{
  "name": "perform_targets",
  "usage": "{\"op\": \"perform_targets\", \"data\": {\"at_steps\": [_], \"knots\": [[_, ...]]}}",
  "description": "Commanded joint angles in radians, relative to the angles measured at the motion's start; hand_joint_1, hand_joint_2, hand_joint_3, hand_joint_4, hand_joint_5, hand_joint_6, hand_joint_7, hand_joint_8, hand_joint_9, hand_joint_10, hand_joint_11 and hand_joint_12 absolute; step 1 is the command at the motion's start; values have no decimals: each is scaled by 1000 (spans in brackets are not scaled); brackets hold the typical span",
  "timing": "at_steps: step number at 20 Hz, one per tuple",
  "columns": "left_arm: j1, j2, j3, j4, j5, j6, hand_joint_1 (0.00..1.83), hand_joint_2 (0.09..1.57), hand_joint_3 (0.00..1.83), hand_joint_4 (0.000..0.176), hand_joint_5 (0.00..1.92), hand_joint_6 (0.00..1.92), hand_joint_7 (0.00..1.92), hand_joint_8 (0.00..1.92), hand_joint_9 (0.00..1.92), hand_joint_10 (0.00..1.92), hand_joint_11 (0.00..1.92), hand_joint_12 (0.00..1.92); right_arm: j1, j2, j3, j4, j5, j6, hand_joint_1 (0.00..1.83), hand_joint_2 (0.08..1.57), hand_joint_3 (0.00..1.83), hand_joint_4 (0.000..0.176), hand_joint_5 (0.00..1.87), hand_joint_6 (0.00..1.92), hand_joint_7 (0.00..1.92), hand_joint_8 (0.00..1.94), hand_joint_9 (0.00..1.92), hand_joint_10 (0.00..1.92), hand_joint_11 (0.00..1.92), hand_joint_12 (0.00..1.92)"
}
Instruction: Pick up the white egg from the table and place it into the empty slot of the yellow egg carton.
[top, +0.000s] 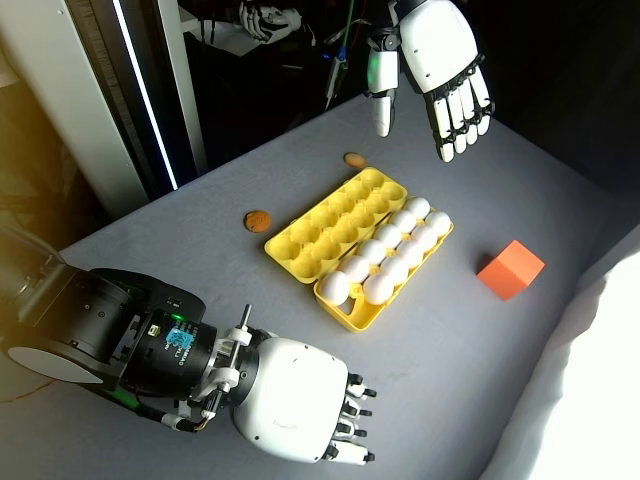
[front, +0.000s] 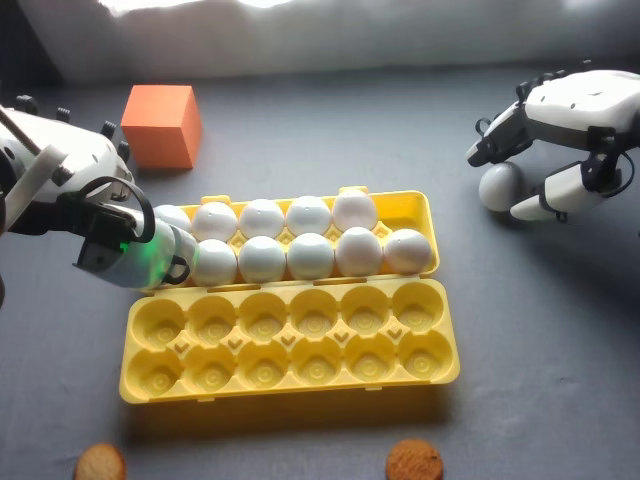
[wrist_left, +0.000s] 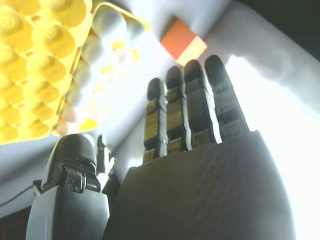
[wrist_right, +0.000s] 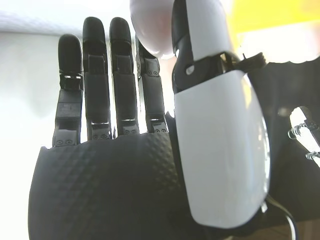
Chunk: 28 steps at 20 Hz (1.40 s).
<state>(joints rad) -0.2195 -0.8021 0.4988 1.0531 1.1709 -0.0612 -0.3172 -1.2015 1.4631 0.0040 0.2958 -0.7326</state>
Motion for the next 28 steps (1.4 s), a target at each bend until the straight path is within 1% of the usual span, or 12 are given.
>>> {"op": "perform_targets", "data": {"at_steps": [1,10,11,12,15,17,18,20,21,22,24,28], "knots": [[-9,9,0,84,7,1,0,1272,1,0,283,0,294,1,235,1,0,463,-1,11,4,9,114,12,1153,1055,5,0,726,34,772,30,732,52,227,1099],[-9,9,0,84,7,1,2,1270,0,0,292,8,306,7,247,8,0,457,-12,11,4,9,122,16,1173,1057,10,0,866,46,936,54,900,106,428,1090],[-9,9,0,84,7,1,21,1269,0,0,312,8,330,9,274,11,0,495,-13,11,4,8,129,14,1209,1132,0,0,860,907,1016,758,964,139,507,1064],[-9,9,0,84,7,1,23,1268,0,0,319,9,332,7,274,8,0,505,-14,11,4,8,136,13,1195,1170,0,0,793,1184,955,1034,967,151,497,1117],[-9,9,0,84,7,1,0,1270,0,0,294,0,328,3,270,4,0,475,-17,11,5,8,139,13,1204,1151,0,0,843,1168,983,1020,1064,206,619,1133],[-9,9,0,84,7,1,2,1271,0,0,304,3,335,4,277,4,0,493,-19,11,5,8,139,13,1208,1139,0,17,907,1081,974,1036,1106,241,677,1126],[-9,9,0,84,7,1,16,1269,0,0,308,4,326,1,268,1,0,493,-19,11,5,8,140,13,1339,1123,0,0,912,1051,999,974,929,997,698,1131],[-9,9,0,84,7,1,2,1266,0,0,300,3,318,2,264,2,0,491,-18,12,5,8,157,12,1370,1119,0,0,904,1076,997,954,897,1176,728,1117],[-9,9,0,84,7,1,0,1269,0,0,311,6,336,7,281,7,0,515,-16,13,4,-7,178,12,1371,1118,0,0,909,1068,996,952,897,1186,733,1116],[-9,9,0,84,7,1,0,1267,0,0,300,1,328,2,275,3,0,493,-14,15,4,-18,196,12,1248,1122,0,0,934,1046,1003,978,933,836,738,1101],[-9,9,0,84,7,1,26,1266,0,0,334,7,357,6,303,7,0,539,-5,21,4,-18,215,12,1219,1121,0,14,948,1018,1006,991,1027,560,754,1080],[-9,9,0,84,7,1,38,1271,1,0,331,1,362,2,305,2,0,534,23,27,4,-18,236,19,1210,1134,2,18,918,1068,977,1032,1022,515,728,1116]]}}
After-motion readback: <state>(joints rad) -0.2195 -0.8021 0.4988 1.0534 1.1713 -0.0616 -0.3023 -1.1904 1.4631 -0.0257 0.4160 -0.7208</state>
